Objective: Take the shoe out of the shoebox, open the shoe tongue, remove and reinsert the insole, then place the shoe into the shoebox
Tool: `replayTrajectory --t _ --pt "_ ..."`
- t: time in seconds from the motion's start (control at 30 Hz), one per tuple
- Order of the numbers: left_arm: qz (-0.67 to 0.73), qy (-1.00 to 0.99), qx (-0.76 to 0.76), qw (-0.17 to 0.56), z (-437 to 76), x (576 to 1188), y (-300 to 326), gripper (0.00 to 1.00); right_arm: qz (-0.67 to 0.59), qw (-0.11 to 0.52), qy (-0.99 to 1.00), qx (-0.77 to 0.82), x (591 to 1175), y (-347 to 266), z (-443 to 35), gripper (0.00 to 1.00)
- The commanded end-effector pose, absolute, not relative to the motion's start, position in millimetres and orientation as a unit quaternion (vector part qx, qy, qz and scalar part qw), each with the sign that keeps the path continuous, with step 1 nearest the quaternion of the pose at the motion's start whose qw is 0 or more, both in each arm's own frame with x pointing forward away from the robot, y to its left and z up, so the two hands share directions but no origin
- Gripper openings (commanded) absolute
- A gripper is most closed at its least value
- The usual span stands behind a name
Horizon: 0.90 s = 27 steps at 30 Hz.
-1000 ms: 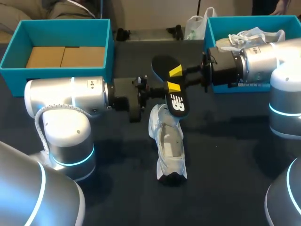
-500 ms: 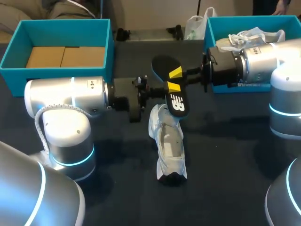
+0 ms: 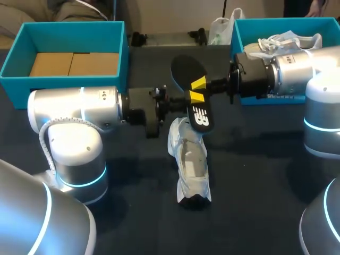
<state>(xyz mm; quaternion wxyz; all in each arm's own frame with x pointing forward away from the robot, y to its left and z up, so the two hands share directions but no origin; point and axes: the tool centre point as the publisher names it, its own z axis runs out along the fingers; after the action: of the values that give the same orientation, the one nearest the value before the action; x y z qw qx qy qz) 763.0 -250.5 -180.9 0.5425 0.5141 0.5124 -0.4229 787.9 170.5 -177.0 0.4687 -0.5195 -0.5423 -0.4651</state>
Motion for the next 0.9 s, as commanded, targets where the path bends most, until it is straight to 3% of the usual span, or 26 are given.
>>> replayTrajectory --t 0.03,0.53,0.9 --pt "-0.422 0.529 0.518 0.524 -173.5 759.5 -236.4 1.0 -0.464 0.467 -0.543 -0.521 786.9 169.1 -178.1 0.0" --pt "-0.409 0.584 0.572 0.406 -148.3 784.4 -148.1 1.0 -0.458 0.469 -0.545 -0.523 783.0 163.3 -201.6 0.0" --pt "-0.384 0.586 0.581 0.415 -144.3 789.5 -144.5 1.0 -0.47 0.468 -0.535 -0.523 780.6 170.0 -218.1 0.0"
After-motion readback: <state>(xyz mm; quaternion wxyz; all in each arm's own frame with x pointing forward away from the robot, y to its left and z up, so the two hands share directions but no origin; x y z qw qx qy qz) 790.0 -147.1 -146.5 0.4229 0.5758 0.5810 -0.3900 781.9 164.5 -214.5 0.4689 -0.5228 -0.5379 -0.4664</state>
